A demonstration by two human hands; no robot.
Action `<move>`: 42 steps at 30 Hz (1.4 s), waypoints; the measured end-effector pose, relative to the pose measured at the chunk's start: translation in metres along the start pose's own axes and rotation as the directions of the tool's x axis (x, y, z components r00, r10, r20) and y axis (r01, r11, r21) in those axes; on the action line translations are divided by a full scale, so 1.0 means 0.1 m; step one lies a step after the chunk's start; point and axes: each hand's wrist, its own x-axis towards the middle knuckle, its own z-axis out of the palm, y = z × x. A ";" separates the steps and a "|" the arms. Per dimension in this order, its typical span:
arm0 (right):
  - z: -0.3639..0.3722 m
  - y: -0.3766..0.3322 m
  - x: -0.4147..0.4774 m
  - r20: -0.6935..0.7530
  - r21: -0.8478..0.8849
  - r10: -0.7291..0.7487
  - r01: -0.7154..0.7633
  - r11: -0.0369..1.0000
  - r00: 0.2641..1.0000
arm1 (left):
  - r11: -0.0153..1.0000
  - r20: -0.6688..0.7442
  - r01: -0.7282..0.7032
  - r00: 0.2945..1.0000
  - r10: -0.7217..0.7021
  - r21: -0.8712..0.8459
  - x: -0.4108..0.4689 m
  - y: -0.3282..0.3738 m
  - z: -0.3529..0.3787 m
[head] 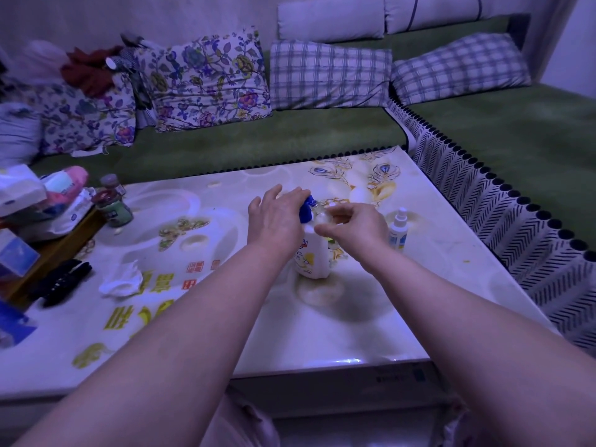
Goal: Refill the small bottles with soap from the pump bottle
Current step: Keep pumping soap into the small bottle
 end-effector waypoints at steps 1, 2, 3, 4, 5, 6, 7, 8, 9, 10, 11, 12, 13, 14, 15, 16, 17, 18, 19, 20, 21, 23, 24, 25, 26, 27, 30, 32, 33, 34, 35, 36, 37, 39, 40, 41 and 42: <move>0.00 0.00 0.00 0.004 0.007 0.004 -0.004 1.000 1.000 | 1.000 0.004 -0.005 1.000 0.005 0.006 -0.01 -0.01 0.01; 0.01 0.01 0.00 0.005 0.011 0.008 -0.008 1.000 1.000 | 1.000 0.003 -0.010 1.000 0.010 0.011 -0.01 -0.01 0.03; 0.01 0.01 0.01 0.008 0.011 0.012 -0.012 1.000 1.000 | 1.000 0.004 -0.012 1.000 0.012 0.016 -0.01 -0.01 0.03; 0.01 0.01 0.01 0.010 0.007 0.013 -0.013 1.000 1.000 | 1.000 0.006 -0.011 1.000 0.011 0.018 0.00 -0.02 0.04; 0.00 0.01 0.01 0.011 0.003 0.014 -0.014 1.000 1.000 | 1.000 0.008 -0.005 1.000 0.005 0.015 0.00 -0.01 0.04; 0.00 0.00 0.01 0.011 0.002 0.013 -0.013 1.000 1.000 | 1.000 0.003 0.001 1.000 -0.001 0.006 0.01 -0.01 0.03; 0.00 0.00 0.00 0.009 0.003 0.013 -0.014 1.000 1.000 | 1.000 -0.004 0.006 1.000 -0.006 -0.008 0.01 -0.01 0.03; 0.00 -0.01 0.00 0.007 0.005 0.014 -0.014 1.000 1.000 | 1.000 -0.010 0.009 1.000 -0.009 -0.026 0.01 0.00 0.02; 0.00 -0.01 0.00 0.008 0.007 0.016 -0.016 1.000 1.000 | 0.999 -0.011 0.012 1.000 -0.012 -0.046 0.01 0.01 0.02; 0.00 -0.01 -0.01 0.011 0.006 0.017 -0.017 1.000 1.000 | 0.998 -0.013 0.013 1.000 -0.014 -0.063 0.00 0.00 0.03; 0.00 -0.01 -0.01 0.013 0.007 0.016 -0.016 1.000 1.000 | 0.997 -0.018 0.012 1.000 -0.014 -0.074 -0.01 0.00 0.05; 0.01 0.00 -0.01 0.014 0.007 0.016 -0.016 1.000 1.000 | 0.997 -0.024 0.009 1.000 -0.011 -0.079 -0.02 -0.01 0.06; 0.00 0.00 -0.02 0.012 0.008 0.017 -0.017 1.000 1.000 | 0.997 -0.029 0.004 1.000 -0.007 -0.081 -0.03 -0.02 0.08; 0.00 0.00 -0.02 0.009 0.007 0.016 -0.016 1.000 1.000 | 0.996 -0.033 0.001 0.999 -0.003 -0.084 -0.04 -0.02 0.09; -0.01 0.01 -0.02 0.007 0.006 0.015 -0.015 1.000 1.000 | 0.996 -0.034 -0.001 0.999 -0.002 -0.086 -0.04 -0.03 0.09; -0.01 0.01 -0.03 0.006 0.002 0.016 -0.016 1.000 1.000 | 0.996 -0.032 -0.001 0.999 -0.002 -0.085 -0.05 -0.04 0.09; -0.01 0.01 -0.04 0.007 0.001 0.017 -0.017 1.000 1.000 | 0.997 -0.024 0.000 1.000 -0.002 -0.081 -0.05 -0.04 0.09; -0.02 0.01 -0.04 0.008 0.001 0.018 -0.018 1.000 1.000 | 0.997 -0.012 0.001 1.000 -0.002 -0.078 -0.05 -0.04 0.08; -0.01 0.01 -0.05 0.010 0.003 0.019 -0.019 1.000 1.000 | 0.997 0.003 0.003 1.000 -0.003 -0.075 -0.06 -0.04 0.07; -0.02 0.01 -0.05 0.011 0.005 0.022 -0.022 1.000 1.000 | 0.997 0.017 0.005 1.000 -0.004 -0.071 -0.06 -0.03 0.07; -0.01 0.00 -0.05 0.011 0.007 0.025 -0.025 1.000 1.000 | 0.998 0.027 0.006 1.000 -0.004 -0.067 -0.06 -0.03 0.06; -0.01 0.00 -0.06 0.013 0.011 0.028 -0.029 1.000 1.000 | 0.998 0.036 0.005 0.999 -0.002 -0.060 -0.06 -0.02 0.05; -0.01 0.00 -0.06 0.014 0.014 0.029 -0.030 0.999 0.999 | 0.998 0.037 0.003 0.999 -0.001 -0.059 -0.06 -0.02 0.05; -0.01 0.00 -0.06 0.013 0.018 0.032 -0.032 0.999 0.999 | 0.998 0.036 0.002 0.999 0.000 -0.060 -0.05 -0.02 0.04; -0.01 -0.01 -0.06 0.011 0.021 0.035 -0.035 0.999 0.999 | 0.998 0.034 0.001 0.999 0.001 -0.061 -0.05 -0.01 0.03; 0.00 0.00 -0.06 0.010 0.023 0.039 -0.039 0.999 0.999 | 0.998 0.033 0.001 0.999 0.001 -0.063 -0.05 -0.01 0.03; 0.01 0.00 -0.05 0.009 0.027 0.042 -0.042 0.999 0.999 | 0.998 0.012 0.001 1.000 0.000 -0.069 0.00 -0.01 0.03; 0.01 0.00 -0.04 0.006 0.039 0.046 -0.046 0.998 0.999 | 0.997 -0.009 -0.010 1.000 0.009 -0.077 0.05 -0.03 0.02; 0.02 0.00 -0.04 0.006 0.041 0.049 -0.049 0.998 0.999 | 0.996 -0.019 -0.016 1.000 0.015 -0.085 0.06 -0.03 0.01; 0.02 0.01 -0.04 0.006 0.040 0.052 -0.052 0.998 0.999 | 0.994 -0.026 -0.019 1.000 0.017 -0.104 0.07 -0.02 -0.01; 0.02 0.01 -0.03 0.006 0.039 0.055 -0.055 0.998 0.998 | 0.991 -0.033 -0.020 0.999 0.016 -0.133 0.08 -0.01 -0.04; 0.01 0.01 -0.03 0.006 0.040 0.056 -0.056 0.998 0.998 | 0.987 -0.032 -0.018 0.999 0.013 -0.159 0.07 0.01 -0.06; 0.01 0.01 -0.02 0.006 0.041 0.056 -0.056 0.998 0.998 | 0.985 -0.020 -0.020 1.000 0.017 -0.169 0.07 0.02 -0.08; 0.01 0.01 -0.02 0.005 0.041 0.055 -0.055 0.998 0.998 | 0.989 0.016 -0.043 0.999 0.046 -0.140 0.08 0.04 -0.09; 0.01 0.01 -0.02 0.006 0.041 0.054 -0.054 0.998 0.999 | 0.991 0.036 -0.048 0.998 0.053 -0.127 0.10 0.03 -0.09; 0.01 0.01 -0.02 0.006 0.043 0.052 -0.052 0.998 0.999 | 0.991 0.056 -0.041 0.997 0.048 -0.124 0.12 0.03 -0.08; 0.01 0.01 -0.02 0.005 0.045 0.050 -0.050 0.998 0.999 | 0.992 0.071 -0.032 0.997 0.042 -0.125 0.13 0.03 -0.08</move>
